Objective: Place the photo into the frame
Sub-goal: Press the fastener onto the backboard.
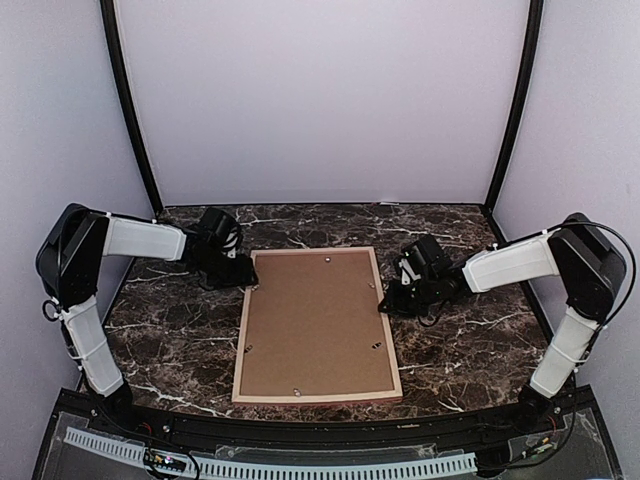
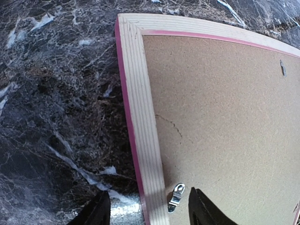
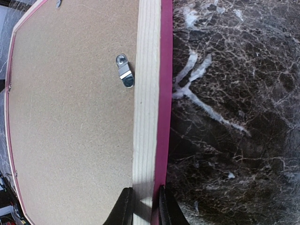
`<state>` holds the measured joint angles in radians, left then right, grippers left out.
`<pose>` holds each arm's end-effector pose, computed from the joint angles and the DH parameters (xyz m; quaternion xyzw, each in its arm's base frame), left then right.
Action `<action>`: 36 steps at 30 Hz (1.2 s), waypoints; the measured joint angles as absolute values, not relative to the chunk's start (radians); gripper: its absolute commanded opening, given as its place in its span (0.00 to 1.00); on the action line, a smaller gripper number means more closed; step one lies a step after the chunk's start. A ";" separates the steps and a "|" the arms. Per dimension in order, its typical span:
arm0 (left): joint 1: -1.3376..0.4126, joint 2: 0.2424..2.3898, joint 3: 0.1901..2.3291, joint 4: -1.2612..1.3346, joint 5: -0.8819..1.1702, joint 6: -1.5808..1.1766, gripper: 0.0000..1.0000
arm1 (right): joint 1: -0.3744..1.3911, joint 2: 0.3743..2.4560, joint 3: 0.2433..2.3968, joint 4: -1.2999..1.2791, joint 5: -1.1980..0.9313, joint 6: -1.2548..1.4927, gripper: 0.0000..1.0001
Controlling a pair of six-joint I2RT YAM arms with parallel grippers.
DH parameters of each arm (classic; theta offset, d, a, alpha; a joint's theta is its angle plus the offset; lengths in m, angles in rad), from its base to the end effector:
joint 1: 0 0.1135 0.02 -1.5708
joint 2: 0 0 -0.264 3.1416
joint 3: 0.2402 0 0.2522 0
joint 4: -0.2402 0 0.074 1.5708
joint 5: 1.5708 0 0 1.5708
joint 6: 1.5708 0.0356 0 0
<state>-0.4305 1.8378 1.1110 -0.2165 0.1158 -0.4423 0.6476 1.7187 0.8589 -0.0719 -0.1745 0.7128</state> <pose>0.3407 -0.1610 0.1617 0.0123 0.9497 -0.1801 0.2560 0.2589 0.2036 0.1406 0.0035 0.9462 0.2611 0.1913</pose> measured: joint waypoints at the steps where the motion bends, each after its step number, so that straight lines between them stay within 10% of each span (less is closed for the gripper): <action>1: -0.429 1.835 1.112 -0.217 0.115 -0.442 0.60 | 0.648 1.719 0.859 -0.070 -0.175 0.713 0.16; 36: -0.438 1.888 1.169 -0.289 0.020 -0.393 0.61 | 0.648 1.730 0.860 -0.048 -0.187 0.716 0.16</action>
